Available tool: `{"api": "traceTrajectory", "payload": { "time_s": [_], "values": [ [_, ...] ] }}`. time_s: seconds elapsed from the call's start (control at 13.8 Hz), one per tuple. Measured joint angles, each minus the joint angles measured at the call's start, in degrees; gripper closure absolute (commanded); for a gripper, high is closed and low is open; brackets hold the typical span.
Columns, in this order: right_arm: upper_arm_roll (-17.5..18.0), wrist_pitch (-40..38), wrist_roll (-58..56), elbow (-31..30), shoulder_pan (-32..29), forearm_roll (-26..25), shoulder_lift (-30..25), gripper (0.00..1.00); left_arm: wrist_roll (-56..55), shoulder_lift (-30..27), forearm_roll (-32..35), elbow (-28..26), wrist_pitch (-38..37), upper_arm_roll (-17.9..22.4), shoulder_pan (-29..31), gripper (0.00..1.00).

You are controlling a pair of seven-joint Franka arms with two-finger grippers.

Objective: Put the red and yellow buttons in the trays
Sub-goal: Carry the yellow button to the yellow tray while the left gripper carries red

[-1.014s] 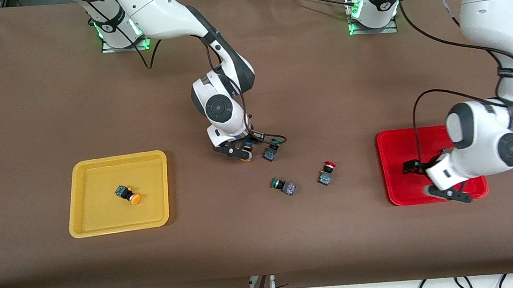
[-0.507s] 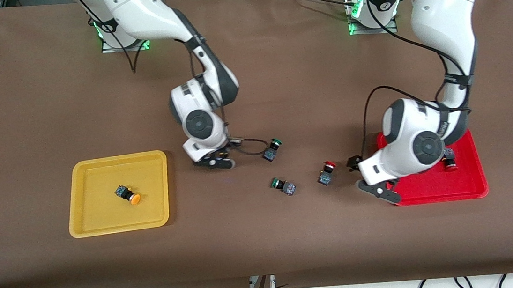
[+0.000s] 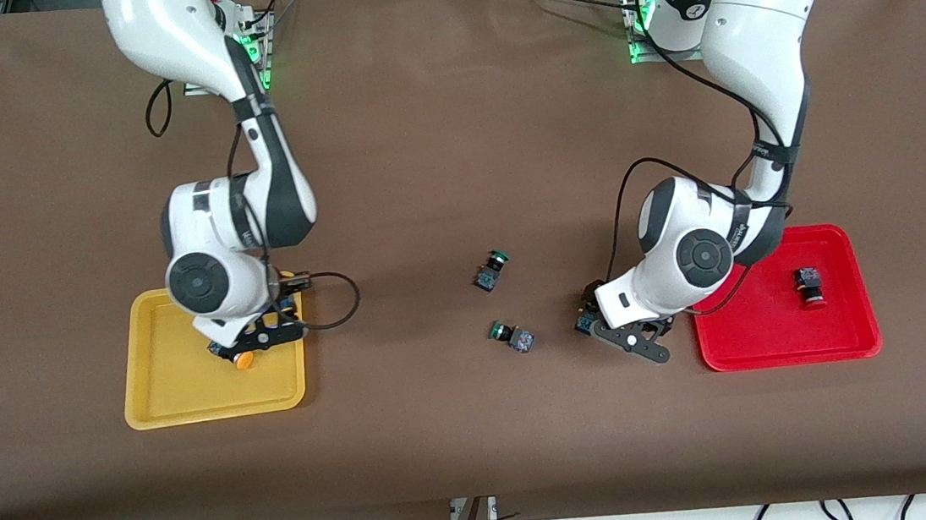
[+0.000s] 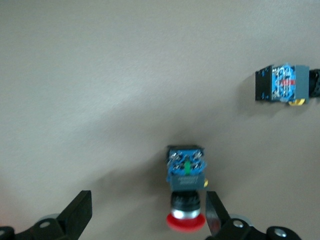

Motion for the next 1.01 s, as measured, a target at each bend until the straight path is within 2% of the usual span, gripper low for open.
{"api": "traceTrajectory", "payload": {
  "time_s": [0.22, 0.36, 0.43, 0.51, 0.58, 0.65, 0.72, 0.8, 0.87, 1.01],
  "values": [
    [0.1, 2.7, -3.5, -1.8, -2.7, 0.7, 1.6, 0.91, -2.0, 1.9, 0.0, 0.0, 3.4, 0.0, -1.7, 0.00],
    [0.2, 4.2, -3.7, -2.3, -3.2, 1.4, 2.5, 0.79, -2.3, 2.6, 0.0, 0.0, 4.9, 0.0, -2.2, 0.03],
    [0.2, 4.6, -3.6, -2.4, -3.3, 3.1, 3.0, 0.72, -2.4, 2.7, 0.0, 0.0, 5.1, 0.0, -2.2, 0.19],
    [0.2, 5.0, -3.6, -2.4, -3.3, 5.2, 3.7, 0.71, -2.4, 2.8, 0.0, 0.0, 5.1, 0.1, -2.2, 0.32],
    [0.2, 5.4, -3.6, -2.4, -3.4, 7.1, 4.4, 0.56, -2.4, 2.8, 0.0, 0.0, 5.1, 0.2, -2.2, 0.46],
    [0.3, 5.8, -3.6, -2.4, -3.4, 8.3, 5.0, 0.35, -2.6, 2.8, 0.0, 0.0, 5.1, 0.2, -2.2, 0.58],
    [0.3, 6.2, -3.6, -2.4, -3.4, 8.8, 5.5, 0.28, -3.1, 2.8, 0.0, -0.1, 5.1, 0.2, -2.3, 0.67],
    [0.3, 6.6, -3.6, -2.3, -3.4, 9.0, 5.6, 0.12, -4.1, 2.8, 0.0, -0.2, 5.1, 0.2, -2.3, 0.72],
    [0.3, 6.8, -3.6, -2.3, -3.4, 9.0, 5.6, 0.02, -4.9, 2.8, 0.0, -0.2, 5.1, 0.2, -2.4, 0.79],
    [0.2, 6.7, -3.7, -2.0, -3.5, 9.0, 5.6, 0.01, -5.7, 2.8, 0.0, -0.2, 5.1, 0.2, -2.4, 0.82]
  ]
}}
